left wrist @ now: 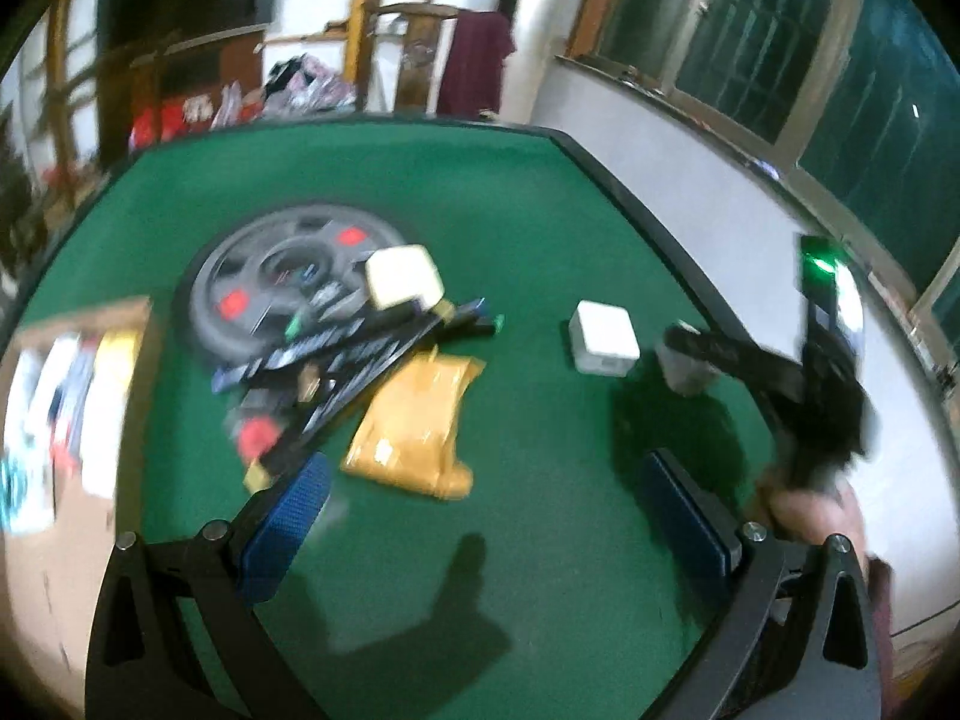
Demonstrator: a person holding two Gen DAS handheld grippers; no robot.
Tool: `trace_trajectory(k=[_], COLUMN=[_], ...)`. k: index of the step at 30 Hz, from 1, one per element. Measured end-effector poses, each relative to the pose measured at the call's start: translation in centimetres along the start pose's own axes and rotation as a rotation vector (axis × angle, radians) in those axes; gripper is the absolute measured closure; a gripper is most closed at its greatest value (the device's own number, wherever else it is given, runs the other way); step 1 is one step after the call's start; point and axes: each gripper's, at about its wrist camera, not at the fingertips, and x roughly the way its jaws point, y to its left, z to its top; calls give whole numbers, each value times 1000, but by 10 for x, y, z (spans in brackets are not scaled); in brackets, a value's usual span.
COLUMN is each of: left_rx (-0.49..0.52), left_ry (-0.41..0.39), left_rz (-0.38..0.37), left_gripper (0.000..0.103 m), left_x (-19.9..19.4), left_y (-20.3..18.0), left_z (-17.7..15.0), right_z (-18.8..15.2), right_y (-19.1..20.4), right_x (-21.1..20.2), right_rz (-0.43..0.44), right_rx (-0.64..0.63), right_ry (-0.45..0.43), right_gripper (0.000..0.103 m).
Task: Organize objects
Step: 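Grasp the white barcode-labelled box with the right tool while the left tool approaches the white charger, then grasp the white plug charger with the left tool while the right tool holds the box, then carry the charger and barcode box over the cardboard box with both tools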
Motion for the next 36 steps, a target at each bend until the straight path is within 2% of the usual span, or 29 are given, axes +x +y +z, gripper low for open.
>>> trace_trajectory(k=[2, 6, 10, 16, 21, 22, 24, 25, 26, 28, 33, 36], left_rx=[39, 52, 97, 225, 265, 264, 249, 238, 230, 228, 181, 126], left_ry=[22, 73, 72, 54, 72, 83, 65, 66, 74, 79, 72, 58], left_rz=[19, -5, 84, 138, 171, 168, 145, 114, 96, 105, 36, -13], left_gripper=[2, 2, 2, 2, 3, 5, 19, 39, 65, 65, 65, 65], left_x=[25, 74, 115, 139, 153, 155, 152, 148, 147, 144, 120, 92], left_y=[-17, -40, -56, -80, -85, -84, -81, -78, -79, -83, -77, -65], left_z=[14, 35, 51, 55, 50, 49, 48, 48, 49, 49, 39, 33], right_z=[-6, -14, -17, -19, -18, -18, -18, -18, -18, -17, -17, -18], right_y=[-17, -46, -60, -53, -50, -50, -49, -48, -48, -47, -43, -45], right_x=[-8, -19, -14, -12, -10, -10, -10, -10, -10, -10, -9, -9], right_rz=[-12, 15, 59, 60, 57, 56, 52, 49, 48, 49, 56, 111], right_rx=[31, 112, 174, 169, 165, 164, 162, 159, 157, 149, 125, 139], right_ry=[-21, -43, -2, 5, 5, 5, 4, 4, 5, 7, 6, 4], right_gripper=[71, 71, 71, 71, 71, 71, 71, 71, 71, 71, 71, 71])
